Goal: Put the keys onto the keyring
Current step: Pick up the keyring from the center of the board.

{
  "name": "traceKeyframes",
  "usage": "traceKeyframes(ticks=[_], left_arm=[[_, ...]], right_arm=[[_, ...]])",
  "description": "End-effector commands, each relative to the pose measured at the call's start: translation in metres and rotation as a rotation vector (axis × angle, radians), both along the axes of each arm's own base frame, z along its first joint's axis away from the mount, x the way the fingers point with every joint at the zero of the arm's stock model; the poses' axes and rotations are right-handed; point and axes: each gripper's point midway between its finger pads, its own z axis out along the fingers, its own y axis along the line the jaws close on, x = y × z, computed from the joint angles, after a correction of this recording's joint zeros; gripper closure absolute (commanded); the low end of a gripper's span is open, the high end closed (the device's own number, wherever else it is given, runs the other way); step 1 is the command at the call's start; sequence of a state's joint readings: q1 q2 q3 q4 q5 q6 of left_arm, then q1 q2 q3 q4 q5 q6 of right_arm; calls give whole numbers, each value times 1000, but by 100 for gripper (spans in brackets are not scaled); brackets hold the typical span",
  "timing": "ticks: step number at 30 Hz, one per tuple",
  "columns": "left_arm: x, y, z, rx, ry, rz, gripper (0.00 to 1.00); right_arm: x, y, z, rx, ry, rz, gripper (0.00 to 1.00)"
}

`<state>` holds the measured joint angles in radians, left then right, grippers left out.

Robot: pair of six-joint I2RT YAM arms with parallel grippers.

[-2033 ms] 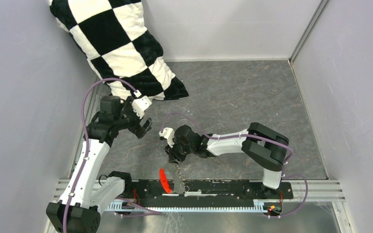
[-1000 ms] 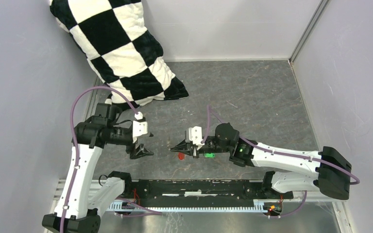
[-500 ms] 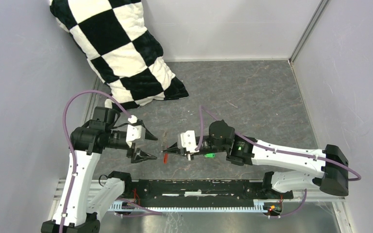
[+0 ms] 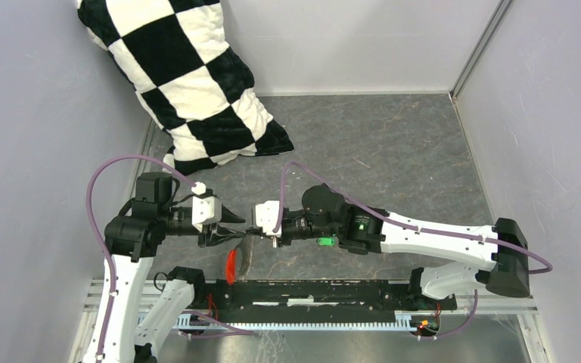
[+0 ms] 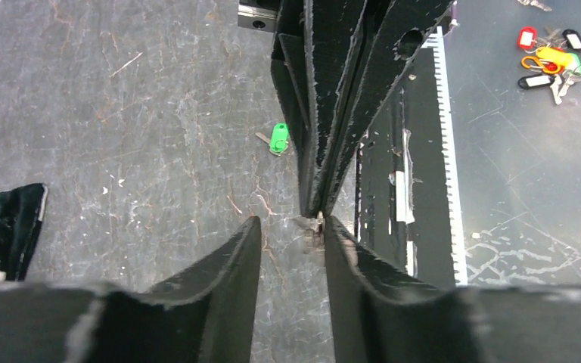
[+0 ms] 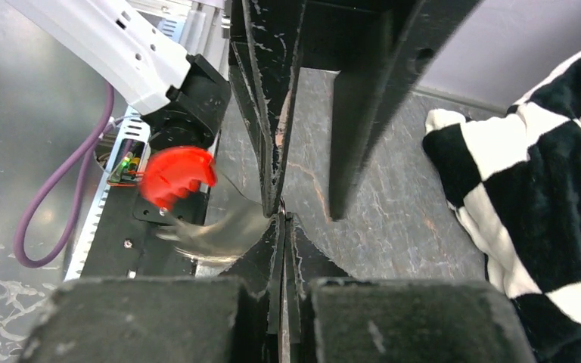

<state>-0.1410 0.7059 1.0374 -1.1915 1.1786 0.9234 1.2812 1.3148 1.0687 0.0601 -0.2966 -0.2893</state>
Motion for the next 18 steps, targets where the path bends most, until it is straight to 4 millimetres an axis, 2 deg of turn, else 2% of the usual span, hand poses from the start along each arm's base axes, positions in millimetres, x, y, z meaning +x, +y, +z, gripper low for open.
traceKeyframes(ticks=[1,3,6,12,16,17,18], left_arm=[[-5,-3,5,-30,9,-25,64],[-6,-2,2,-17,4,-27,75],[-7,-1,1,-12,-1,-28,86],[-5,-3,2,-25,-2,-43,92],[0,-3,-6,-10,15,-30,98],[2,-2,-8,-7,17,-24,98],[4,-2,-10,-7,25,-19,98]], right_arm=[[3,9,27,36,-13,-33,100],[2,9,29,37,-11,-42,100],[1,11,34,35,-5,-44,100],[-4,19,41,18,14,-29,100],[-5,21,51,42,25,-32,100],[-5,21,54,48,30,-34,99],[-5,20,57,56,37,-36,93]])
